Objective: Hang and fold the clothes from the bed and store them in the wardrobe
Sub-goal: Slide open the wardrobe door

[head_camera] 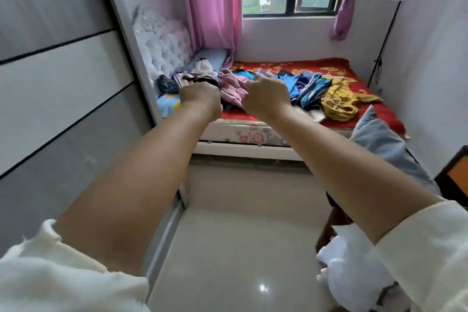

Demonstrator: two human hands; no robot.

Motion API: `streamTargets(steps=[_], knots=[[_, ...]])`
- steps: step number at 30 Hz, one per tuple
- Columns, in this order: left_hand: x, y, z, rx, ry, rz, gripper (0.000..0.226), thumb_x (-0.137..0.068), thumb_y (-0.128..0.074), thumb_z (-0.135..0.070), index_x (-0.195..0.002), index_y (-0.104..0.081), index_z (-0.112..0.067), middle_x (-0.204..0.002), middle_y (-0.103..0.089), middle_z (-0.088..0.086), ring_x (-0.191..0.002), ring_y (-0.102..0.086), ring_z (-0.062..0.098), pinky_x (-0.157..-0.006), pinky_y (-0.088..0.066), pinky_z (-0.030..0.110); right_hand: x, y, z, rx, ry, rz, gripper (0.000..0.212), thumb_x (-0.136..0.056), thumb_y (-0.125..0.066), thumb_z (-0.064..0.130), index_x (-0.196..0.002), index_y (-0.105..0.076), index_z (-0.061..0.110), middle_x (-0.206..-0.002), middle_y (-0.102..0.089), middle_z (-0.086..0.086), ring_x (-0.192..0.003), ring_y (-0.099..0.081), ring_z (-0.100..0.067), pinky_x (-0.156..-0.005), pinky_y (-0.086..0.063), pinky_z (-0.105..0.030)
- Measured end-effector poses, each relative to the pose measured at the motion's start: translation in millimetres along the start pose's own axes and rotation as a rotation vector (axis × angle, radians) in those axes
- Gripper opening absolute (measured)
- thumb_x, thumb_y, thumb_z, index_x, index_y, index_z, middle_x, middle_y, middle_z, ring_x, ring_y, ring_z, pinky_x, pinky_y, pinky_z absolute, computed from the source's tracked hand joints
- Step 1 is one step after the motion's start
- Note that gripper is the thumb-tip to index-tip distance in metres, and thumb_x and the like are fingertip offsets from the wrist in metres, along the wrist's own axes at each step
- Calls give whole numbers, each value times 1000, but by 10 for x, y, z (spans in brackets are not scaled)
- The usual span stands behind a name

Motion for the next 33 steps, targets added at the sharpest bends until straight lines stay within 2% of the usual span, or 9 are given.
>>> streamTargets(steps=[5, 9, 13, 20, 23, 25, 29, 31, 33], knots=[[-333, -630, 408, -90, 41, 145, 31, -93, -43, -19, -120, -55, -13, -125, -56, 6, -114, -54, 24, -84, -42, 29, -485, -747, 261, -58, 61, 121, 33, -88, -42, 18, -114, -60, 9, -118, -56, -12, -113, -50, -29, -91, -41, -35], [-835, -1019, 971, -171, 59, 188, 31, -93, -43, -22, -121, -56, -15, -125, -57, 2, -115, -55, 21, -85, -44, 29, -1174, -1194, 554, -76, 116, 139, 30, -90, -41, 19, -107, -62, 6, -115, -59, -12, -109, -54, -28, -80, -42, -30], [-1459, -1141, 1747, -215, 129, 182, 33, -94, -42, -22, -122, -56, -13, -126, -56, 7, -117, -53, 25, -89, -44, 32, -2106, -1594, 914, -167, 158, 147, 28, -89, -42, 18, -101, -64, 5, -112, -60, -13, -104, -56, -28, -79, -43, -28], [-2190, -1104, 3024, -44, 324, -42, 33, -95, -40, -28, -109, -57, -3, -115, -54, 13, -112, -47, 30, -83, -38, 33, -3360, -2063, 1413, -386, 198, 127, 24, -91, -46, 20, -92, -65, 5, -103, -62, -13, -98, -56, -30, -71, -39, -31], [-2452, -868, 3344, -61, 248, -336, 29, -79, -44, -19, -72, -63, 1, -80, -63, 15, -81, -62, 34, -61, -48, 31, -3854, -2083, 1771, -505, 274, 52, 27, -90, -46, 21, -93, -65, 2, -103, -62, -15, -99, -55, -32, -75, -39, -33], [-2542, -733, 3488, -172, 219, -461, 33, -68, -38, -22, -59, -63, -4, -72, -65, 12, -73, -66, 30, -56, -49, 27, -4139, -2066, 2003, -659, 308, 2, 36, -88, -43, 25, -102, -64, -1, -110, -61, -18, -105, -53, -33, -82, -38, -33], [-2925, -629, 3730, -408, 194, -506, 31, -69, -42, -21, -76, -68, -6, -97, -69, 15, -97, -65, 32, -81, -37, 36, -4838, -1941, 2501, -894, 446, -296, 58, -82, -37, 34, -118, -54, -8, -120, -54, -28, -111, -50, -46, -95, -36, -41], [-3103, -593, 3835, -473, 212, -515, 33, -70, -46, -21, -89, -69, -7, -110, -66, 16, -107, -61, 33, -91, -30, 39, -5128, -1933, 2689, -993, 463, -372, 61, -83, -37, 34, -125, -47, -9, -131, -44, -31, -123, -40, -47, -104, -29, -46], [-3256, -570, 3900, -567, 248, -576, 39, -73, -48, -22, -104, -68, -8, -121, -61, 14, -116, -56, 31, -99, -27, 40, -5378, -1937, 2839, -1112, 484, -429, 64, -85, -39, 32, -132, -38, -12, -139, -31, -34, -133, -24, -41, -111, -15, -34]])
Point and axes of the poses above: each hand's wrist, its own x-axis away from the middle knuckle, its own y-axis out of the back of the hand, z = x × y, the point moved 9 cm from there along -x, towards the middle knuckle
